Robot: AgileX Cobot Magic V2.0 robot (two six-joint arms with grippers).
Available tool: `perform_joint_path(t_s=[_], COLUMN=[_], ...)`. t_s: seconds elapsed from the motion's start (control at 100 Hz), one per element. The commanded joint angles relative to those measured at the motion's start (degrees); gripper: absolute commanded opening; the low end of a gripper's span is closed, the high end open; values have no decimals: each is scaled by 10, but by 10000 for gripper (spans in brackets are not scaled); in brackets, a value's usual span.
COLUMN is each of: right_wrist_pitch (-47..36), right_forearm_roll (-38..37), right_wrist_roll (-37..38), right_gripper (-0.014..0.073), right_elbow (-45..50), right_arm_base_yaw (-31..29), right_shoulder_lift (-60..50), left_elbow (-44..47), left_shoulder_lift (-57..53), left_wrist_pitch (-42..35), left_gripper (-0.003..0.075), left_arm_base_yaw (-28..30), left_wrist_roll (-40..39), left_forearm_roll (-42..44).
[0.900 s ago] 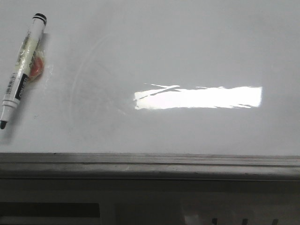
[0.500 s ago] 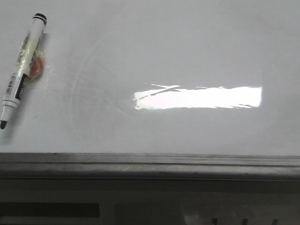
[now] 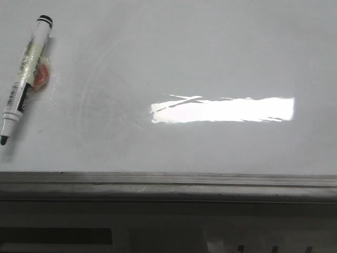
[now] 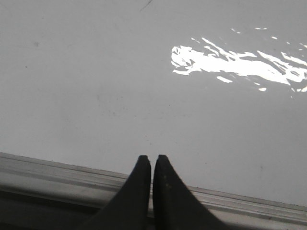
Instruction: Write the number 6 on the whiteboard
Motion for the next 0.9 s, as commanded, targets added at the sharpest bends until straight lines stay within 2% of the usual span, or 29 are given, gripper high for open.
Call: perform_joint_path(t_s=[0.0, 0.35, 0.52, 0.89], right_wrist_pitch=[-10, -13, -39, -86], right_forearm_roll=[-6, -6, 42, 43], right_wrist_roll=[1, 1, 1, 1], right_gripper=[-65, -65, -65, -65], right_elbow=[8, 8, 8, 8], right_arm_base_yaw=[-2, -2, -2, -2], right_shoulder_lift=[-9, -9, -9, -9], left_elbow=[14, 14, 14, 14], left_shoulder_lift=[-17, -17, -17, -17], left_wrist_pitch=[-25, -63, -69, -92], left_gripper=[-20, -20, -20, -20], left_arm_base_yaw=[0, 0, 0, 0], left_wrist_roll=[-1, -1, -1, -1], left_forearm_roll=[-3, 21, 21, 21])
